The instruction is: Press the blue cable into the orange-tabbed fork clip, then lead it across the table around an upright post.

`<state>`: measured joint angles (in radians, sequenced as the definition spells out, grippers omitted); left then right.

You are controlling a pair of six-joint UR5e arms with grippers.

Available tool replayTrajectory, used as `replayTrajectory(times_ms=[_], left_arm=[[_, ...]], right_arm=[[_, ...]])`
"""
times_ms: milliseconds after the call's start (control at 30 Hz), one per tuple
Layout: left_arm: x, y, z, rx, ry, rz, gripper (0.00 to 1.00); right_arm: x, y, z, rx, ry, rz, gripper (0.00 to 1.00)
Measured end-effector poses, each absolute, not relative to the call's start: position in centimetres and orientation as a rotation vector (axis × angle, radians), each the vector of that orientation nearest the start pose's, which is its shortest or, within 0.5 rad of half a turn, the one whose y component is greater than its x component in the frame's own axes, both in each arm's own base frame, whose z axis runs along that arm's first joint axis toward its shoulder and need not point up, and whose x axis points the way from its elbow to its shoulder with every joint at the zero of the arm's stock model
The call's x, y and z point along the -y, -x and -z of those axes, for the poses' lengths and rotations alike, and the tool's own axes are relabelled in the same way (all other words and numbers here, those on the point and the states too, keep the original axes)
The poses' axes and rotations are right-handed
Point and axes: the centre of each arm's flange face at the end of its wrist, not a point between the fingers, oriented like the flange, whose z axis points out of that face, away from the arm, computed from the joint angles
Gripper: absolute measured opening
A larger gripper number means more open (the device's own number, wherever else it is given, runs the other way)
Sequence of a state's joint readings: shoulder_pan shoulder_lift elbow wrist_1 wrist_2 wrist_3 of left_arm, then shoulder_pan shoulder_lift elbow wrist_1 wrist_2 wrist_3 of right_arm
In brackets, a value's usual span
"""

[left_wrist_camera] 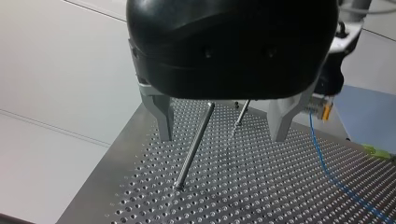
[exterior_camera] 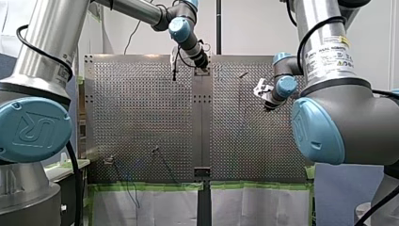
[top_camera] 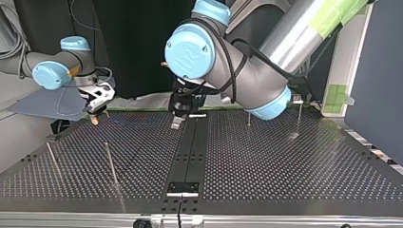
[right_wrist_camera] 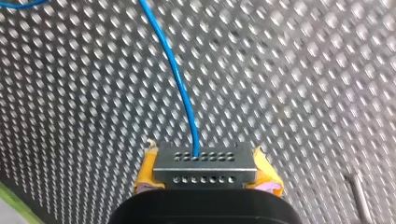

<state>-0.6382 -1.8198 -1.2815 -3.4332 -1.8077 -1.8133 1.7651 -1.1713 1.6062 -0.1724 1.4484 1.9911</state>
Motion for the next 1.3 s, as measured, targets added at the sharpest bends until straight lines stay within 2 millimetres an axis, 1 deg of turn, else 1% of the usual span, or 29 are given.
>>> replayTrajectory(times_ms=[67,167,333,567,867,1033,1300], left_arm=[[42.5,-38.9,-47.0,-1.824,-0.193,0.406,1.0],[42.5,-38.9,-47.0,-1.823,-0.194,0.406,1.0],[42.5,-38.9,-47.0,-1.823,-0.194,0.405,1.0],[42.5,-38.9,-46.9,-1.826,-0.194,0.404,1.0],[42.3,-39.0,-46.9,-1.829,-0.193,0.401,1.0],[42.3,-39.0,-46.9,-1.829,-0.193,0.4,1.0],[42.3,-39.0,-46.9,-1.829,-0.192,0.4,1.0]], right_arm=[[54.8,-24.6,-27.2,-2.248,1.919,2.099,0.0],[54.4,-23.9,-28.5,-2.256,1.891,2.134,0.0],[53.5,-23.9,-31.4,-2.221,1.873,2.222,0.0],[52.2,-24.0,-36.1,-2.134,1.836,2.381,0.0],[50.0,-23.9,-41.2,-2.042,1.795,2.528,0.0],[49.7,-24.0,-42.0,-2.016,1.791,2.555,0.0],[49.5,-24.9,-42.2,-1.924,1.816,2.56,0.0]])
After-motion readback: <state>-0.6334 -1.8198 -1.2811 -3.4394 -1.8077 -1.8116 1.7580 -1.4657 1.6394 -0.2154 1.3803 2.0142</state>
